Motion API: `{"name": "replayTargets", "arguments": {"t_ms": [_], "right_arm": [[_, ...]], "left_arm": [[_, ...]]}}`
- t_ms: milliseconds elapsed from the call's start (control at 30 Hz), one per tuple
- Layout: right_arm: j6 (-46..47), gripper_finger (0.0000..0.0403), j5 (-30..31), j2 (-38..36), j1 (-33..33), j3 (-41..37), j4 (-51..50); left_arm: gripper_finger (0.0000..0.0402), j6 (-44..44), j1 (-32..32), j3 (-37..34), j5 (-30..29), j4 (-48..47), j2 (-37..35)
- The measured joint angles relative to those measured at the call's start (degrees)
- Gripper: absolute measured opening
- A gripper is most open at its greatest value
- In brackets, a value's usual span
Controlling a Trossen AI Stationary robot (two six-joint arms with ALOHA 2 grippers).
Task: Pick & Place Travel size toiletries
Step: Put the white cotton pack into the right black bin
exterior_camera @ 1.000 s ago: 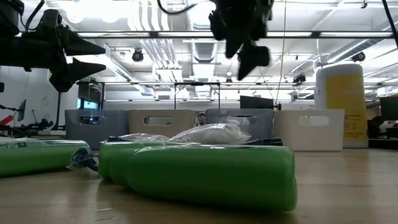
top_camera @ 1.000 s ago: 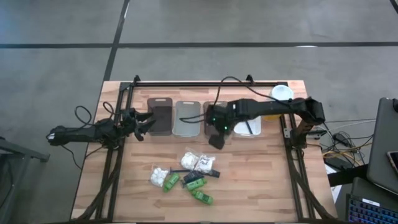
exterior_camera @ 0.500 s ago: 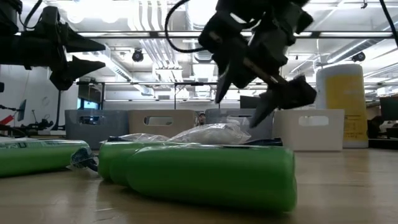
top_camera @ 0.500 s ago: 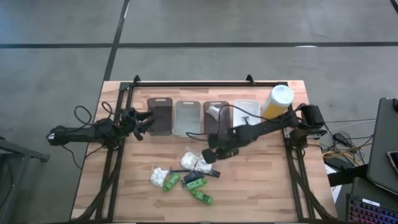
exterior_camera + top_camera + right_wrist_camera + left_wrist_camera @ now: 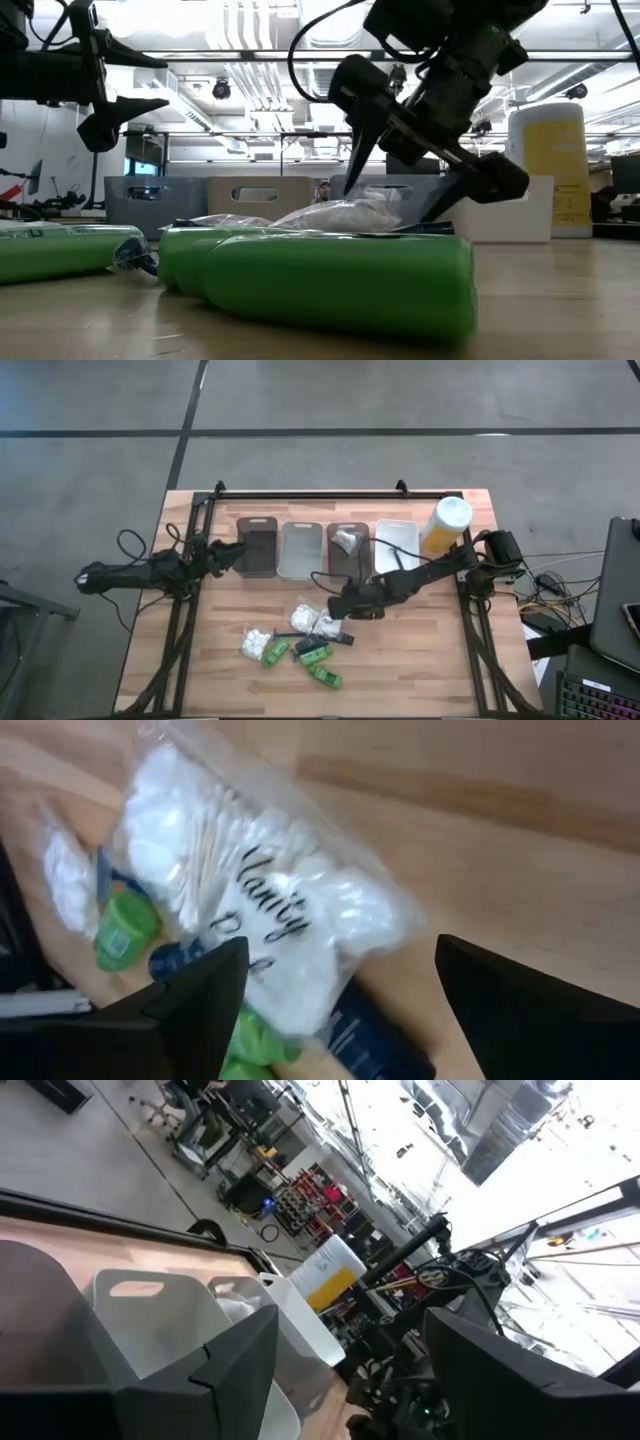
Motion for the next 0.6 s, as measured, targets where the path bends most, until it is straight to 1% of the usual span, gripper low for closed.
{"name": "replayTargets", "arguments": {"t_ms": [100,200,267,367,500,600], "right_arm": [[-0.22,0.0327,-0.06,-0.01,0.16,0.88,0.22],[-0.07,0.0335,0.41,0.01,0.10,1.04,0.18],[1.07,0.0340,0.58,0.53,0.05,0.84,0.78],[2.56,0.0346,0.55,2.16,0.28,-0.05,2.92],[2.97,0.0348,1.12,4.69,0.25,-0.14,10.19],[3.25,0.0336,2.97,6.36,0.14,0.03,13.26]], "left_arm": [[0.0255,-0.75,0.00,0.00,-0.34,0.09,0.02],[0.0255,-4.44,0.02,0.00,-2.02,0.23,0.11],[0.0255,-4.47,0.02,0.00,-3.21,0.23,0.11],[0.0255,-3.03,0.02,0.02,-3.42,0.00,0.13],[0.0255,-2.91,0.02,0.02,-2.02,-0.04,0.13],[0.0255,-1.44,0.00,0.09,1.99,-0.96,0.36]]}}
